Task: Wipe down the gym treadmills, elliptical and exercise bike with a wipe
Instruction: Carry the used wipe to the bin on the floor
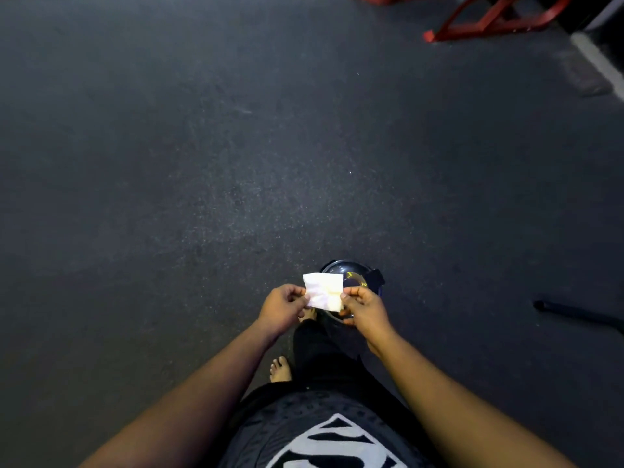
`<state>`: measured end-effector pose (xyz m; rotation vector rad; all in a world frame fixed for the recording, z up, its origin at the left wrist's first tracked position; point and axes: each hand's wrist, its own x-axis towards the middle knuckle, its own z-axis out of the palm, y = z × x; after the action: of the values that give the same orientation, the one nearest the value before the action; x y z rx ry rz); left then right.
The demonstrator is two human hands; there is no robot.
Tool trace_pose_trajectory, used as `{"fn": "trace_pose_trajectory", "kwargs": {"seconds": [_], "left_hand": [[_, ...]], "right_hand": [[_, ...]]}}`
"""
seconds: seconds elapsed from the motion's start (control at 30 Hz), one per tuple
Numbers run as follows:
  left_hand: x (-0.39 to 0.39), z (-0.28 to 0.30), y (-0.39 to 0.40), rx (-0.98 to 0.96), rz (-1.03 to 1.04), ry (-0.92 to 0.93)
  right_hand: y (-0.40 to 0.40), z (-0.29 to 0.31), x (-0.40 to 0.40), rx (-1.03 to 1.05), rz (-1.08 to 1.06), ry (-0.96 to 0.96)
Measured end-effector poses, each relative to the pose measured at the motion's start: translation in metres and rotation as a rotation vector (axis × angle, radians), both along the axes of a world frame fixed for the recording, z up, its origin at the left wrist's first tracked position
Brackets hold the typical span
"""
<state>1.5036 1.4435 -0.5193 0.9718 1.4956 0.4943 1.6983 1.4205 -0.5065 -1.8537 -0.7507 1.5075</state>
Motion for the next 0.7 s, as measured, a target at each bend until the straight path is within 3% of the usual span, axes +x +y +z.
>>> {"fn": "trace_pose_trajectory", "kwargs": {"seconds": [0.7], "left_hand": [[0.034, -0.08, 0.077, -0.219, -0.237, 0.104]], "right_hand": [[0.04, -0.09, 0.03, -0.287, -0.105, -0.008]]}}
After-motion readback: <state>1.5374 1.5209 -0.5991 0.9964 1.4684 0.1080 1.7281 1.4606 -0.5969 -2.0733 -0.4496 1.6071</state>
